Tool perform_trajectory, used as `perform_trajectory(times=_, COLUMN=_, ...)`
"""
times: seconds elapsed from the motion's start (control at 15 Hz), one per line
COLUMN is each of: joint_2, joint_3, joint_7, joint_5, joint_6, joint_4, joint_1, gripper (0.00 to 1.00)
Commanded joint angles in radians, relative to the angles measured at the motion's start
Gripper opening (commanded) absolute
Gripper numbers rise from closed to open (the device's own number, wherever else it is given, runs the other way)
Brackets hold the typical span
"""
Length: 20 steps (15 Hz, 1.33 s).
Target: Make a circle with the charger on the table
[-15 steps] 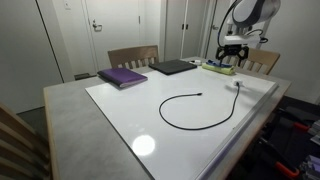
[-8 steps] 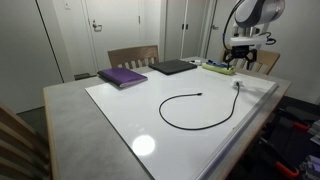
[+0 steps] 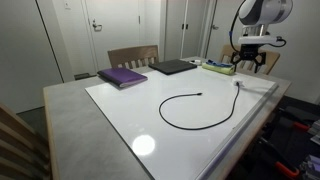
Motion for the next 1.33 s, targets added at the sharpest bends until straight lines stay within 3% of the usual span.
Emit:
perform_trajectory(times=0.0, joint_2=0.03, joint_3=0.019, joint_7=-0.141, joint_5=0.115, joint_6=-0.051, joint_4=0.02, joint_1=-0.041, gripper=1.0)
perform_trajectory(times=0.27, joint_2=0.066, joint_3=0.028, joint_7=-0.297, joint_5=0.189, joint_6=-0.026, joint_4=0.019, joint_1=-0.069, gripper=1.0)
perform_trajectory(times=0.6, joint_2=0.112, joint_3=0.027, joint_7=-0.395, joint_5=0.16, joint_6=0.087, joint_4=-0.005, joint_1=-0.069, gripper=1.0)
perform_trajectory(times=0.87, joint_2=0.122, joint_3=0.096, joint_7=-0.513, joint_5=0.261, joint_6=0.213, joint_4=-0.026, joint_1=-0.116, gripper=1.0)
perform_trajectory(times=1.27, joint_2=0.125, joint_3=0.165, joint_7=-0.64, joint_5=0.379, joint_6=0.25, joint_4=-0.04, joint_1=-0.192, gripper=1.0)
